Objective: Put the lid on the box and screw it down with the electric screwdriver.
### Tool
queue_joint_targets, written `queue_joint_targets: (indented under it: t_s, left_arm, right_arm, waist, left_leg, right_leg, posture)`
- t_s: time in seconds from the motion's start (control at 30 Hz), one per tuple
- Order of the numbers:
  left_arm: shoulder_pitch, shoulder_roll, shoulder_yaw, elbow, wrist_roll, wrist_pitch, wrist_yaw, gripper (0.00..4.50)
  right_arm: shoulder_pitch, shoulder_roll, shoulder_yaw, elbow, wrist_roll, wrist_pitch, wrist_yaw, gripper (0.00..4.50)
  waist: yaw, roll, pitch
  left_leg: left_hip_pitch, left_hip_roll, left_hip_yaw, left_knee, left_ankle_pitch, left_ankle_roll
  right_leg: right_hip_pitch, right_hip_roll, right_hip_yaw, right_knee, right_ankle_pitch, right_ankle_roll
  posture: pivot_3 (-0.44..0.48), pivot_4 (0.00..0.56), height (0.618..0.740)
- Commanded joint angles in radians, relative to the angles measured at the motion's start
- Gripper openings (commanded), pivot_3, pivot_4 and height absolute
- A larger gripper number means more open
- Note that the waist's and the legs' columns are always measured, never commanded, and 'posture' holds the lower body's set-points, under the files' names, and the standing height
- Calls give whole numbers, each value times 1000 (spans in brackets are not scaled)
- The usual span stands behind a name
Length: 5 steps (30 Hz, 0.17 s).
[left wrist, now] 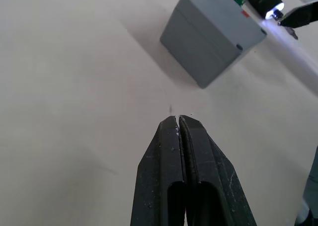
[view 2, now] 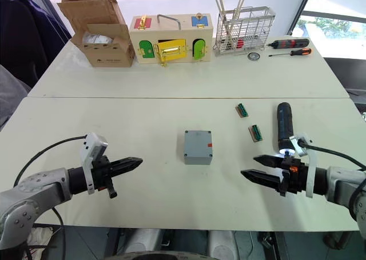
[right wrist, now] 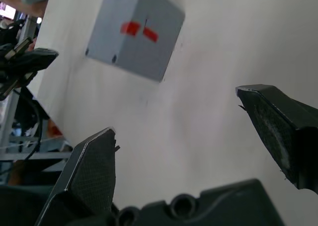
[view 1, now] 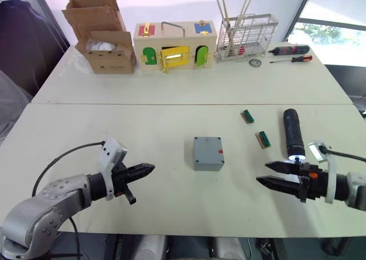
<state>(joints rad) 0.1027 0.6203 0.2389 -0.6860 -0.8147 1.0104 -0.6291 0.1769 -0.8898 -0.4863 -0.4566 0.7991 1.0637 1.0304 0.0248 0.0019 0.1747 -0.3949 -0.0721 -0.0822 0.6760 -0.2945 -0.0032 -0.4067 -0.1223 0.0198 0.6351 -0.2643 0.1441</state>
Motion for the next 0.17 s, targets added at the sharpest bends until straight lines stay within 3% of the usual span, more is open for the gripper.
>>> queue_joint_targets:
  t_s: [0.03, 0.17]
  left_arm:
    - [18, 2, -11, -10, -6, -38, -5, 0]
    - [13, -5, -35, -3, -5, -62, 6, 0]
  right_arm:
    - [18, -9, -2, -32, 24, -21, 4, 4482]
    - [18, 0, 27, -9, 3, -48, -16, 4482]
  waist:
    - [0, 0, 0]
    - [6, 0, 0]
  left_leg:
    - [1, 0, 0, -1, 0, 0]
    - [1, 0, 0, -1, 0, 0]
  right_leg:
    - [1, 0, 0, -1, 0, 0]
    - [2, 0, 0, -2, 0, 0]
  posture:
    - [0, 150, 730]
    - [0, 150, 730]
